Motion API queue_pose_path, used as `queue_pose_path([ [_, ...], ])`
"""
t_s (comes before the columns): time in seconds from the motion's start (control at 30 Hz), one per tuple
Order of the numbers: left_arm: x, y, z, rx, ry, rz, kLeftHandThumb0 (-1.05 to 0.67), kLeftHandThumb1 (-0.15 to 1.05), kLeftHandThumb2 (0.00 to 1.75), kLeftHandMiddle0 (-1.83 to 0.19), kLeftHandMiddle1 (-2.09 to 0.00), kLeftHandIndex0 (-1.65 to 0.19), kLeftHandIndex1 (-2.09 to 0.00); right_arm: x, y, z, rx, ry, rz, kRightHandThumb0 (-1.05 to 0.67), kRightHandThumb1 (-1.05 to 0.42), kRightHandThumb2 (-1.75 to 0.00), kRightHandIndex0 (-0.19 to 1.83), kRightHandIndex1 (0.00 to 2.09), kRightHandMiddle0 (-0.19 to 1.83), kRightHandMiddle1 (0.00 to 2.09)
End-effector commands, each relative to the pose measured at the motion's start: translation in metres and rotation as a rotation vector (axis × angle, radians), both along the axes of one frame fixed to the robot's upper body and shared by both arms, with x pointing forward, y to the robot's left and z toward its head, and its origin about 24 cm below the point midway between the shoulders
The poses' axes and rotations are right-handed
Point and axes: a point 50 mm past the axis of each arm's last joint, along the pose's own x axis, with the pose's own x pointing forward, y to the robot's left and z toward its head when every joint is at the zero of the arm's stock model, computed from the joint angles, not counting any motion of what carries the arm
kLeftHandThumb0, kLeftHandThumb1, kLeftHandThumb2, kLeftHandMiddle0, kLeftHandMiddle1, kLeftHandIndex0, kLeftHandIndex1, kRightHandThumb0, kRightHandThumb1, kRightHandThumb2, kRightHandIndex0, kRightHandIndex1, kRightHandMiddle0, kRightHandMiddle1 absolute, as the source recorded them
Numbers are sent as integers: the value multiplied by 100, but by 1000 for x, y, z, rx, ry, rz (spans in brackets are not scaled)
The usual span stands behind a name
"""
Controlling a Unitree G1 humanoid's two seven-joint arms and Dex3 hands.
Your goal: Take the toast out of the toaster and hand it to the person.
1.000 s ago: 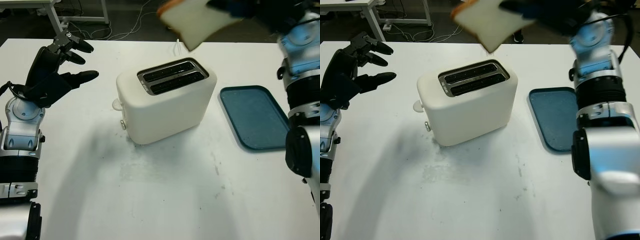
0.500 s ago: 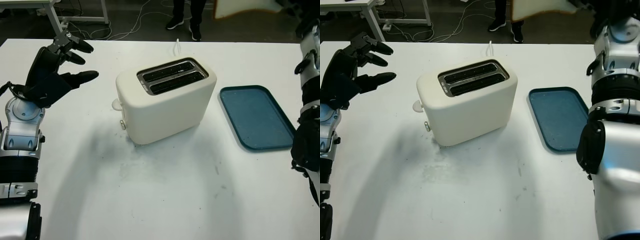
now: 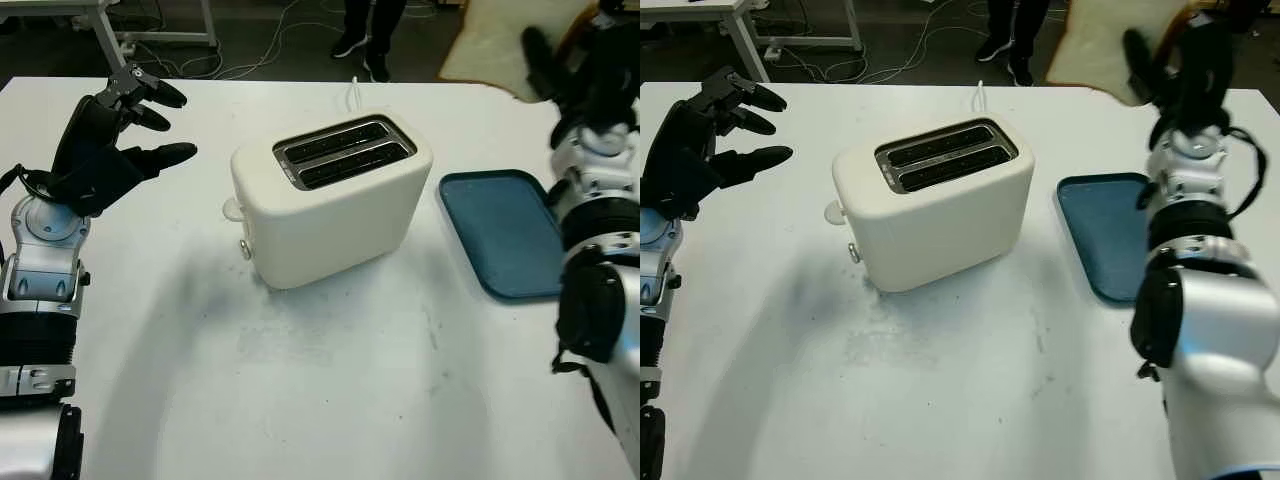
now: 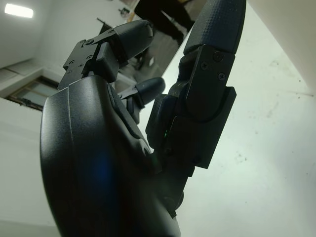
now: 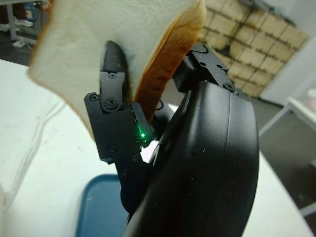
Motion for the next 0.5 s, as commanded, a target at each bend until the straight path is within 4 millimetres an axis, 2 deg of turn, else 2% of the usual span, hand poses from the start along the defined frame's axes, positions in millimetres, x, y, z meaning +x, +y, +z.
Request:
queue_pose_path([
  [0.0,-1,1,-2,-2,11,3,-94,90,0,-13,-140,-17,-126,-1,0,-8,-1,24,-19,-12,-92,-60,70,175,23,175],
  [0.13,-1,2,-3,-11,13,7,-94,90,0,-13,-140,-17,-126,-1,4,-22,-30,71,16,-15,-92,-57,72,175,35,175],
  [0.33,0,2,-4,-9,21,5,-95,90,0,-14,-141,-17,-126,-2,13,-44,12,150,20,-13,-92,-53,64,175,31,175],
  [0.47,0,1,-4,-13,12,3,-94,90,0,-13,-140,-17,-125,-3,18,-52,-43,197,5,-16,-92,-47,60,175,30,175],
])
